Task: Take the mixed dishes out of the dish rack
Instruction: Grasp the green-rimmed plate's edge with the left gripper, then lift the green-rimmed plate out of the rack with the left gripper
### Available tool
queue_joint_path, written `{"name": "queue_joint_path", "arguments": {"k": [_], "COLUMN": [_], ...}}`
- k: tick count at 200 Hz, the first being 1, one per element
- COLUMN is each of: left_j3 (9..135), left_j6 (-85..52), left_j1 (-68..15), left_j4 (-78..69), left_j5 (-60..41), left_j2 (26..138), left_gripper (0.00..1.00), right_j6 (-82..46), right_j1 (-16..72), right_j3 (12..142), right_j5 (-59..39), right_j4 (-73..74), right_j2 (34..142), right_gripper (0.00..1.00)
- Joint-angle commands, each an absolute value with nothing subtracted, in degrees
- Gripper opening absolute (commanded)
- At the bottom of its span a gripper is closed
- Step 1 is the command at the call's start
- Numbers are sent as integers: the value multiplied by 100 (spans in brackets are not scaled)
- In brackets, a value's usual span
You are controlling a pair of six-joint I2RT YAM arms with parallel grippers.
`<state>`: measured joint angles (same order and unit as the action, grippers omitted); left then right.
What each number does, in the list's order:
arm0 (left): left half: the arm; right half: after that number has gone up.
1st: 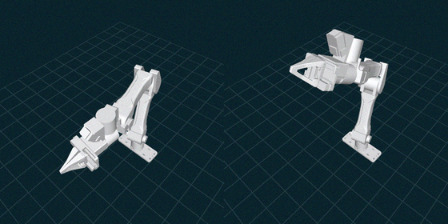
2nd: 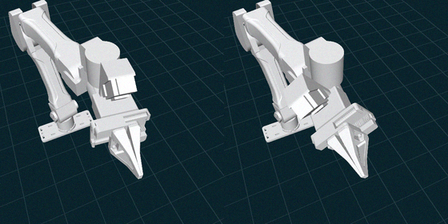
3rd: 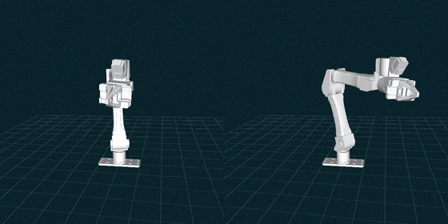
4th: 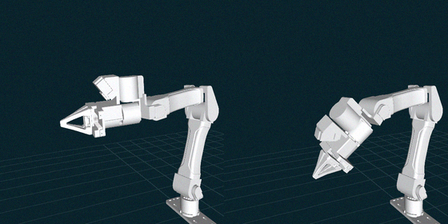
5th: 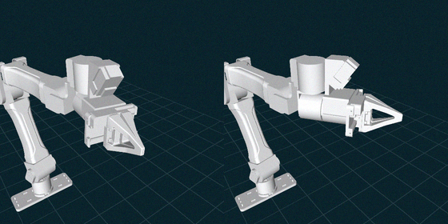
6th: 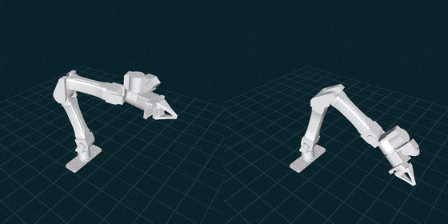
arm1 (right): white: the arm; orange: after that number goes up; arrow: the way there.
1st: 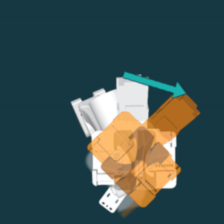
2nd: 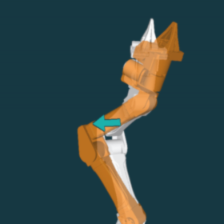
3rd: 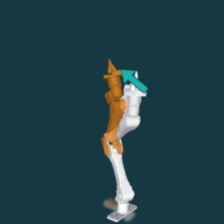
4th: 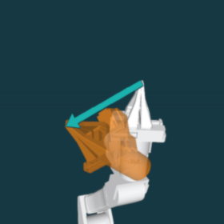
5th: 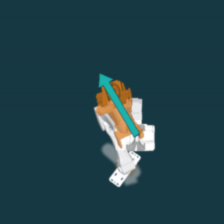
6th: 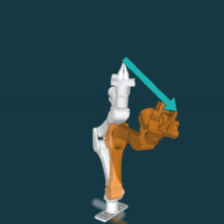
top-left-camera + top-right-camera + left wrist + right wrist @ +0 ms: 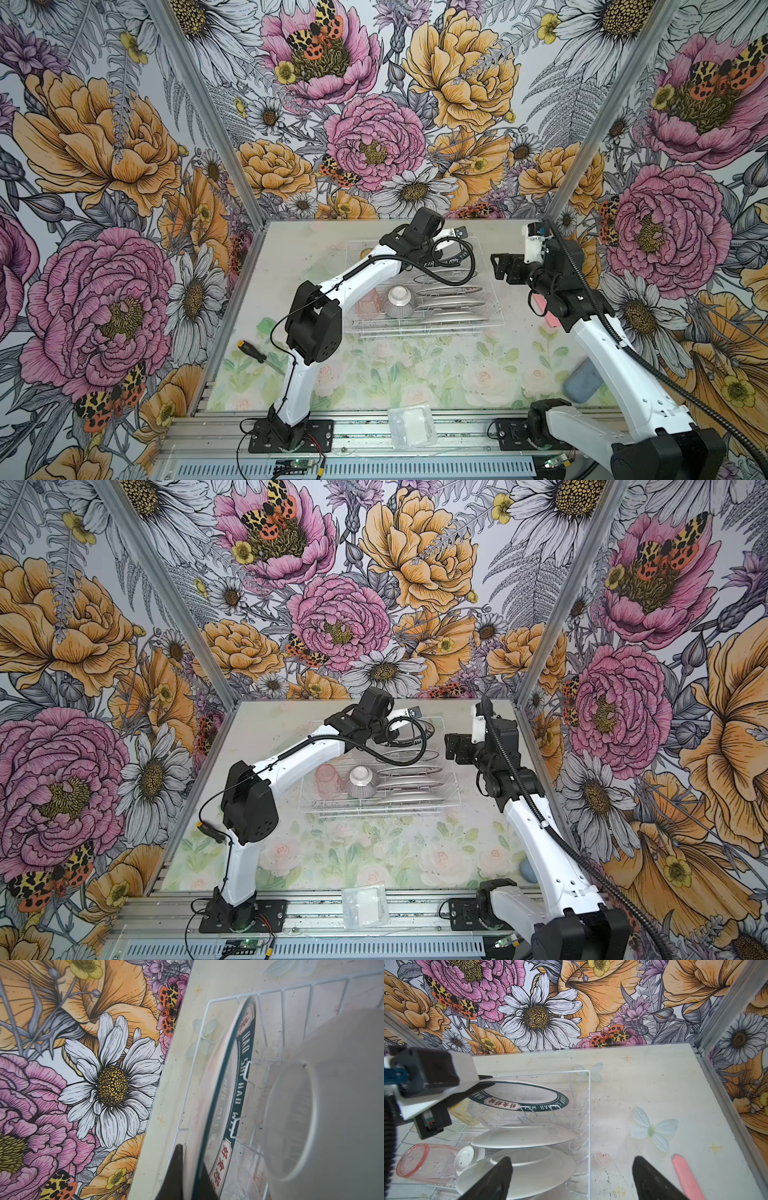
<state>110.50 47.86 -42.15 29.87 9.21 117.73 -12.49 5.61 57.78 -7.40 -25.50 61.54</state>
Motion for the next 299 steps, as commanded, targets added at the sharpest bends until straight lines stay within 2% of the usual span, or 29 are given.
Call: {"name": "queue_joint_path", "arguments": {"k": [1,88,123,174,211,299], "left_j3": [11012,11036,10776,10318,10158,9893], "left_j6": [4460,2884,1766,-124,-776,-1699], "left_j1": [-4254,-3977,-3657,-2918,-2742,-2770], "left_j4": [2545,2525,2510,2041,1731,848], "left_j5": [741,-200,-1070,-2985,-3558,-4378], "left_j2": [11272,10161,9719,9488,9570,9988], "left_gripper": [1,4,4,4,4,4], "right_j6": [-1318,-1346,-1526,-1915,-2532,-3272], "right_j1": [555,334,140,-31,-62,-96], "right_j3": [5748,5739,5573,5087,4674,4658], "right_j5": [-747,-927,-1621,-3338,-4535,-4744], "right_j4": [-2490,-2418,-2093,-871,541,1585], "right_j2": [6082,6056,6021,5837,5674,6016], "right_gripper": [92,92,92,92,92,91]}}
